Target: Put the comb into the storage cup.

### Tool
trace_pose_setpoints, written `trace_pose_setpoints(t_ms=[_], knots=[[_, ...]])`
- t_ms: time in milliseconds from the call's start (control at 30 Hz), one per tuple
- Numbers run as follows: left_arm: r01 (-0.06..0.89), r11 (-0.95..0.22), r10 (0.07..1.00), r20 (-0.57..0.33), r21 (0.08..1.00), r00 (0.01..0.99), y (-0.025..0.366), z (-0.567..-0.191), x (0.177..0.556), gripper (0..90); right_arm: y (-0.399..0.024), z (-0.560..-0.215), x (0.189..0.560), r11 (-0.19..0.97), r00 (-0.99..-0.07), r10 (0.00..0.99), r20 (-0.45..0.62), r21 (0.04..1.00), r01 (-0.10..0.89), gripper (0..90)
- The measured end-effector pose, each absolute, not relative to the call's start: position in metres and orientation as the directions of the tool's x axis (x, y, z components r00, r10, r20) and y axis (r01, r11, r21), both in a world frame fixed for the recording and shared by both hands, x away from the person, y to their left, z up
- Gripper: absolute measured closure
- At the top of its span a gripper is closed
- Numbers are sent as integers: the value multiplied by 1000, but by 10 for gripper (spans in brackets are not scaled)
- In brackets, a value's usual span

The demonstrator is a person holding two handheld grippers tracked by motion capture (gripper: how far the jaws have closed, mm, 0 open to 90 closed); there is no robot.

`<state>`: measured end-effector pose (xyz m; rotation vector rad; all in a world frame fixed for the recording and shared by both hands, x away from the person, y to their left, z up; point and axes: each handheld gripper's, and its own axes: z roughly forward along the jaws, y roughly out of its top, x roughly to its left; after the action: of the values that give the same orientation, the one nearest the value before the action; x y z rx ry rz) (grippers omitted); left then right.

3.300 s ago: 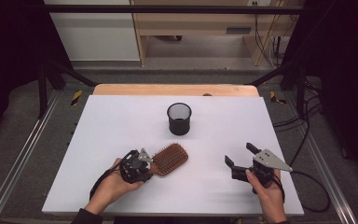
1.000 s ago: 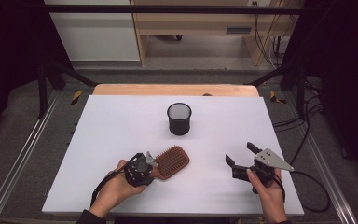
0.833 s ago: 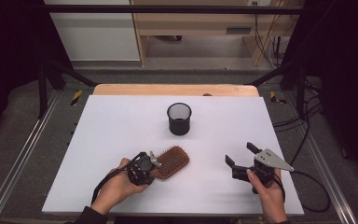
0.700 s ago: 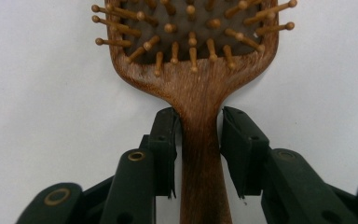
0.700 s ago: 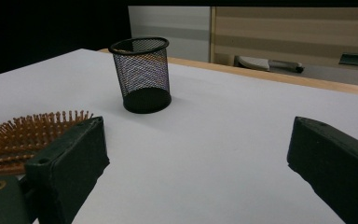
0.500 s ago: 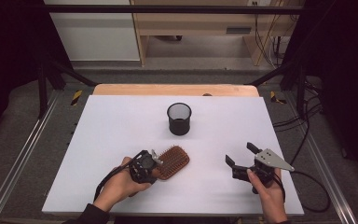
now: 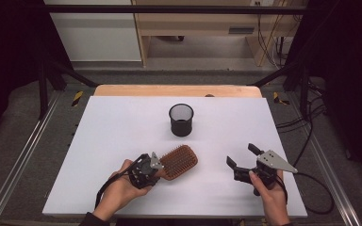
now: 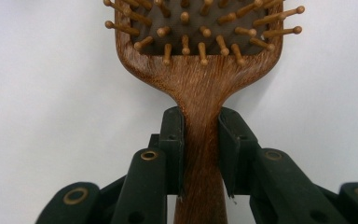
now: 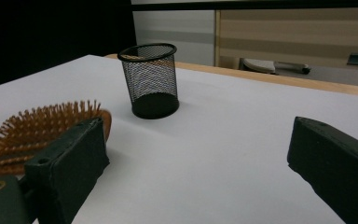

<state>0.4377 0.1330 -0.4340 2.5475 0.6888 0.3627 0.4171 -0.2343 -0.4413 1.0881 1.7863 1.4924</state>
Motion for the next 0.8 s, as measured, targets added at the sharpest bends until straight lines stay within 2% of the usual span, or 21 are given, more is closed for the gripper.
trace_pose_setpoints(t_ms=[100, 200, 300, 567, 800], knots=[[375, -698, 561, 139, 610, 816, 136, -433, 436, 727, -230, -442, 418, 27, -522, 845, 115, 966, 256, 48], [368, -652, 589, 137, 662, 796, 139, -436, 436, 728, -223, -443, 421, -15, -527, 832, 172, 957, 289, 48], [359, -646, 596, 152, 674, 788, 139, -436, 435, 727, -214, -444, 425, -57, -537, 813, 225, 949, 311, 48], [364, -593, 633, 135, 718, 763, 145, -443, 434, 728, -188, -443, 427, -48, -585, 774, 241, 944, 326, 53], [324, -579, 624, 150, 748, 767, 138, -443, 429, 728, -170, -445, 429, -65, -618, 728, 297, 927, 369, 48]])
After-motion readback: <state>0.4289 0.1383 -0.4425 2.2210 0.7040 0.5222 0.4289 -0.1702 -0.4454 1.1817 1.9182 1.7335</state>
